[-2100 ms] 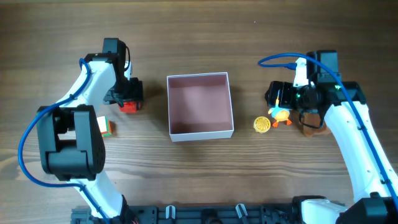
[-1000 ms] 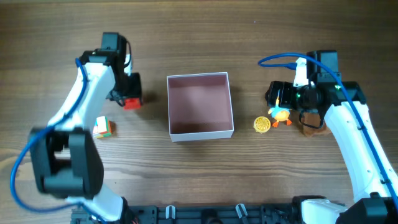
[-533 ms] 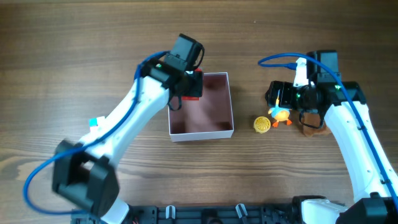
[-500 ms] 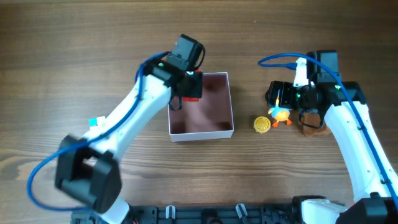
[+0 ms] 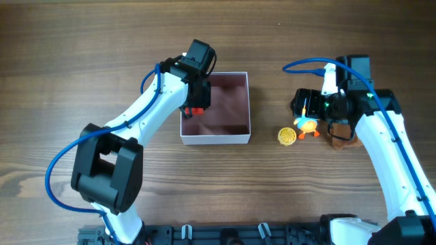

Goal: Pack container
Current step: 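Carry the red fire truck with the left gripper into the box, then lower the truck into the box and open the left gripper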

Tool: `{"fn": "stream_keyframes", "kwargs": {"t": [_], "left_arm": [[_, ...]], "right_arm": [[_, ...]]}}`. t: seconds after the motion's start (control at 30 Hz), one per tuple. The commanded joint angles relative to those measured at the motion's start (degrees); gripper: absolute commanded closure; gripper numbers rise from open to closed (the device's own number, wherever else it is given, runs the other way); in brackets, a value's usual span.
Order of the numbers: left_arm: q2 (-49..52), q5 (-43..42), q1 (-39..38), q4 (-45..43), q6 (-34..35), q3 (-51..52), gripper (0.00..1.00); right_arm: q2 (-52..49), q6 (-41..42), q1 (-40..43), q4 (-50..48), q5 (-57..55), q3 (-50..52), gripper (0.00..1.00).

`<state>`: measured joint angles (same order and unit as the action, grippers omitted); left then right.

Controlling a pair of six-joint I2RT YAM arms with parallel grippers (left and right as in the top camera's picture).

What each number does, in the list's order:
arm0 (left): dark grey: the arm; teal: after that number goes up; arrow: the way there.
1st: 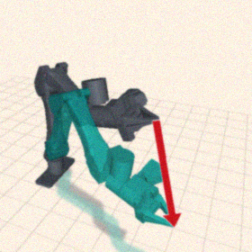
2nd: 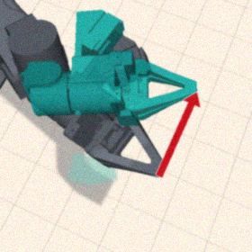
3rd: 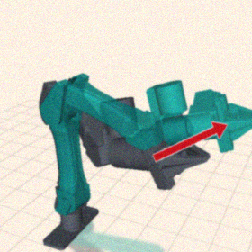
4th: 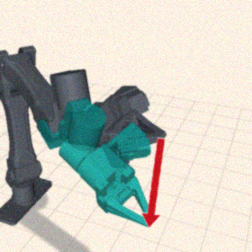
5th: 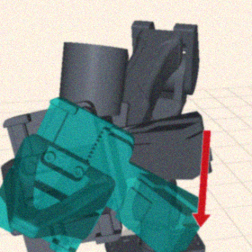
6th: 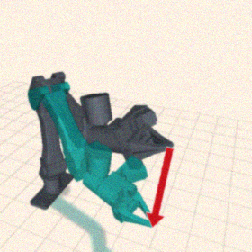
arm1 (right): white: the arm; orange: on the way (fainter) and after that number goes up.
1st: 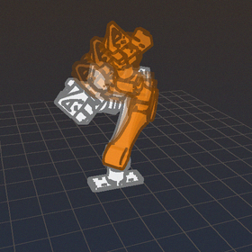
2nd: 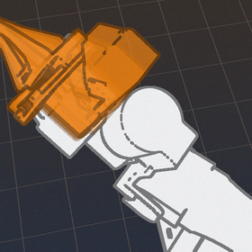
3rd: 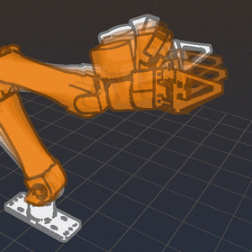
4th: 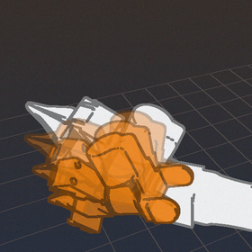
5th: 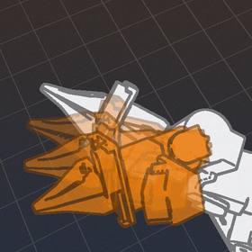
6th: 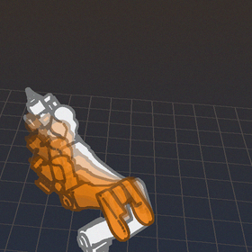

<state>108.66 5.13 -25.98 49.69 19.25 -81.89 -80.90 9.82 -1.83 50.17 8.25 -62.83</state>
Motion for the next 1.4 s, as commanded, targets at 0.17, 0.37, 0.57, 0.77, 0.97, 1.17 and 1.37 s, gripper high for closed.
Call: {"fn": "stream_keyframes", "kwargs": {"t": [0.17, 0.37, 0.57, 0.77, 0.97, 1.17, 1.37], "left_arm": [[0.1, 0.9, 0.0, 0.9, 0.5, -0.3, 0.4], [0.1, 0.9, 0.0, 0.9, 0.5, -0.3, 0.28], [-0.1, 0.9, -0.3, 0.9, 0.5, -0.3, 0.38], [-4.2, 0.9, -4.7, 0.9, 0.5, -1.7, 0.39], [-5.8, 0.9, -11.2, 1.6, 0.6, -1.3, 0.96], [-1.0, 1.0, -10.7, -0.5, 0.5, 2.3, 0.96], [2.8, 1.0, -7.5, -2.4, 0.5, 2.4, 0.96]], "right_arm": [[-0.3, 0.7, -0.2, 0.1, -1.2, -1.6, 0.0], [-0.3, 0.7, -0.2, 0.0, -1.2, -1.6, 0.0], [-0.3, 0.7, -0.2, 0.0, -1.2, -1.6, 0.0], [-0.3, 0.7, -0.2, 0.0, -1.2, -1.6, 0.0], [-0.3, 0.7, -0.2, 0.1, -1.2, -1.6, 0.0], [-0.3, 0.7, -0.2, 0.1, -1.2, -1.6, 0.0], [-0.3, 0.7, -0.2, 0.5, -1.2, -1.6, 0.0]]}}
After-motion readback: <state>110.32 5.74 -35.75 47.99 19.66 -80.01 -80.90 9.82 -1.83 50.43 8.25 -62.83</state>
